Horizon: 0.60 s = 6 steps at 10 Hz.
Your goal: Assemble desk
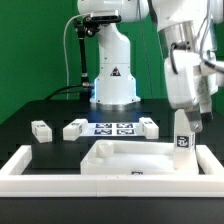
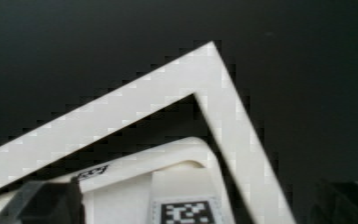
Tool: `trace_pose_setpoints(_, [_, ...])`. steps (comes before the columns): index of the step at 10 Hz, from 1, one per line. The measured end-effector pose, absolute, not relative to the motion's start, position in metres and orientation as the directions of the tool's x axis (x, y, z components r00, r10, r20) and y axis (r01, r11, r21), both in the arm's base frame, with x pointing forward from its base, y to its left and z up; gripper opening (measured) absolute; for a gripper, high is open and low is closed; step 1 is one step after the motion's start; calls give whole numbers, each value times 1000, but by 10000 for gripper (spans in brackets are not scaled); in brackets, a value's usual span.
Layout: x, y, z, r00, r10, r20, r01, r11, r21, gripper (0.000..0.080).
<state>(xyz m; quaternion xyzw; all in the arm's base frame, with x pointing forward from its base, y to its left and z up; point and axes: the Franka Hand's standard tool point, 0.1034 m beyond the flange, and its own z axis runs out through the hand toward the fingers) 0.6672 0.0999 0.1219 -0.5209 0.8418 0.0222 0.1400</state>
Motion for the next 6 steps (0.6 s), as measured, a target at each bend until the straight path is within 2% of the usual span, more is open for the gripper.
trace_pose_setpoints(2, [663, 109, 171, -374, -878, -299, -896, 425, -126, 649])
trace_pose_setpoints(3, [664, 109, 178, -358, -883, -304, -902, 412, -132, 649])
trace_pose_setpoints(6, [662, 109, 172, -359, -884, -299, -903, 410, -128, 649])
